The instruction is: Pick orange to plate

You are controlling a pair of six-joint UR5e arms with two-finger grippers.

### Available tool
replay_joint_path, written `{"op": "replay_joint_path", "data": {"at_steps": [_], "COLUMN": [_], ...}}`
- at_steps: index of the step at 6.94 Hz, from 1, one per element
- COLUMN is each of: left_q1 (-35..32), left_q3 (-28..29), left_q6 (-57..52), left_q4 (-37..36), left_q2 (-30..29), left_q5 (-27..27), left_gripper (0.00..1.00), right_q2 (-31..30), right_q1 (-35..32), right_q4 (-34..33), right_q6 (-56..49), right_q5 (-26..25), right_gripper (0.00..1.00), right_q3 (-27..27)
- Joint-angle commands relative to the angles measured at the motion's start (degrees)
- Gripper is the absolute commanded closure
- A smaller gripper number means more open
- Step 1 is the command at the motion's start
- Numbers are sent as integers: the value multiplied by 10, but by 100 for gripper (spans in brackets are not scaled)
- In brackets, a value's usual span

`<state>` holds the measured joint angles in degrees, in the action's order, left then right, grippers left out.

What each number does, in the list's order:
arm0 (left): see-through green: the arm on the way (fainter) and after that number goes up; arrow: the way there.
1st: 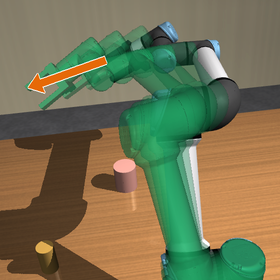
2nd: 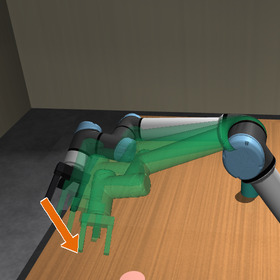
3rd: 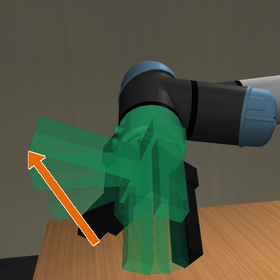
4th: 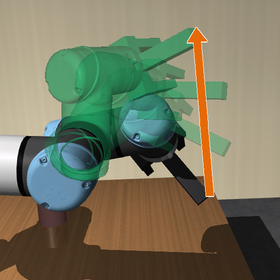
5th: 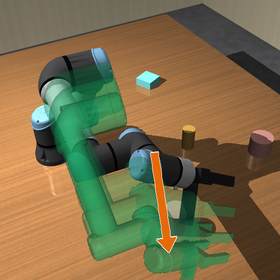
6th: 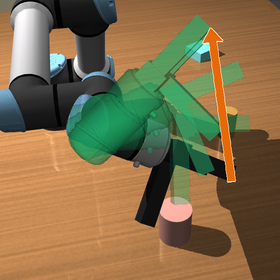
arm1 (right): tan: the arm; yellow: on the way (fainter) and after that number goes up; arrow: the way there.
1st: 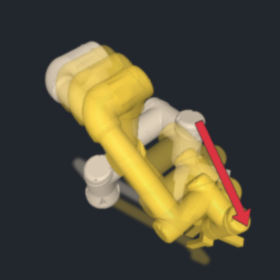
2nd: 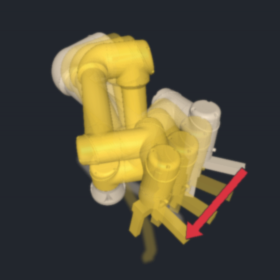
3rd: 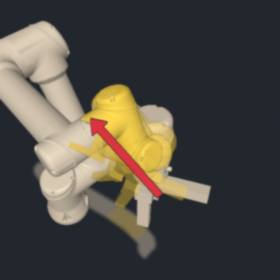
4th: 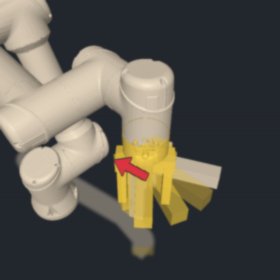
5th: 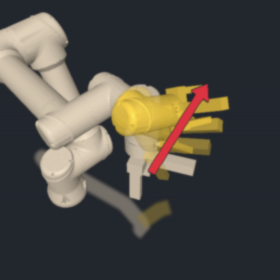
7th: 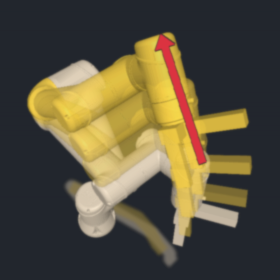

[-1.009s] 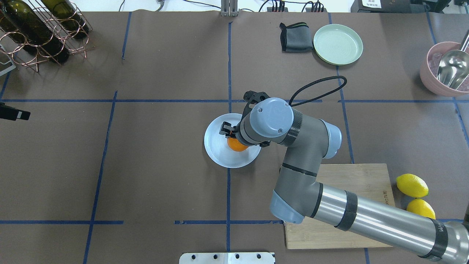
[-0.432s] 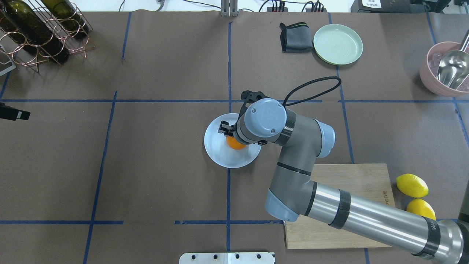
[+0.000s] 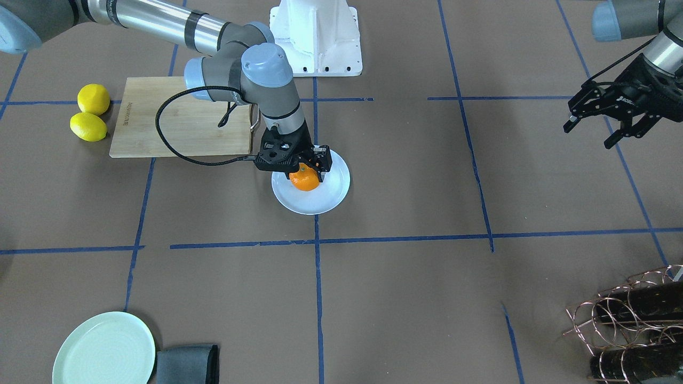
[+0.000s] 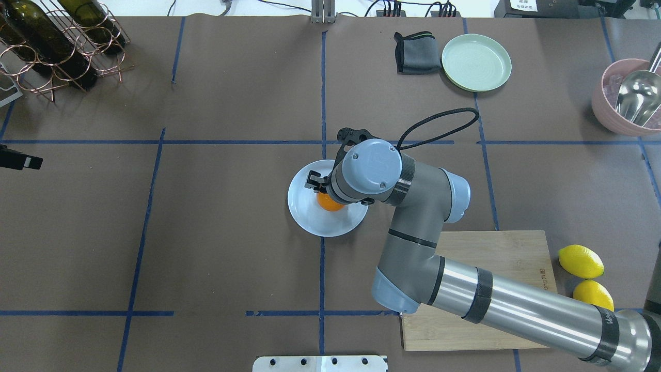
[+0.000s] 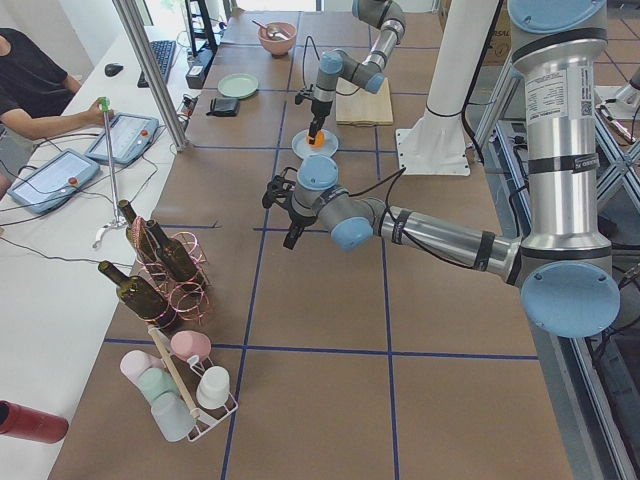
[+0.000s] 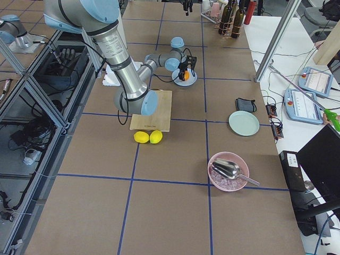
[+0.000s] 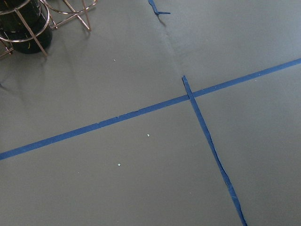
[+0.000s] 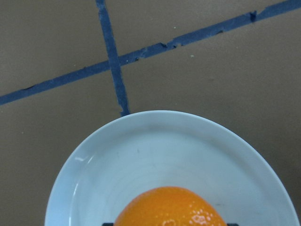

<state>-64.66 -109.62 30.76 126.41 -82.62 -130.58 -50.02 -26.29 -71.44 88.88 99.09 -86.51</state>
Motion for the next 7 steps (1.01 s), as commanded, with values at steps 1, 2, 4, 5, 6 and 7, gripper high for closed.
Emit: {"op": "replay_joint_path", "data": {"at_steps": [1,2,4,5,6,7], "left_q1": [0,0,-2,-5,-42,-87], "left_q3": [-1,-1,1,6,19,18], "left_q6": [0,0,-9,-24,-104,-192], "left_q4": [1,1,-2,-3,-22,-87], "left_q2": [0,1,1,3,6,4], "left_q5": [1,1,1,1,0,0], "left_gripper": [0,0,0,0,0,0], "right_q2": [-26,-72,-153,-195,-247,-300], "right_q1": [-17,-51,-202,-265,-317,-367], "right_q4": [-4,-5,-5,-5,-7,-32], "right_q6": [-3,-4,-52,-129,-242,-386], "right_q5": [10,54,246,295,312,313], "right_gripper": [0,0,0,0,0,0], "right_q3": [-61,-132,-207,-209,-202,-193]}}
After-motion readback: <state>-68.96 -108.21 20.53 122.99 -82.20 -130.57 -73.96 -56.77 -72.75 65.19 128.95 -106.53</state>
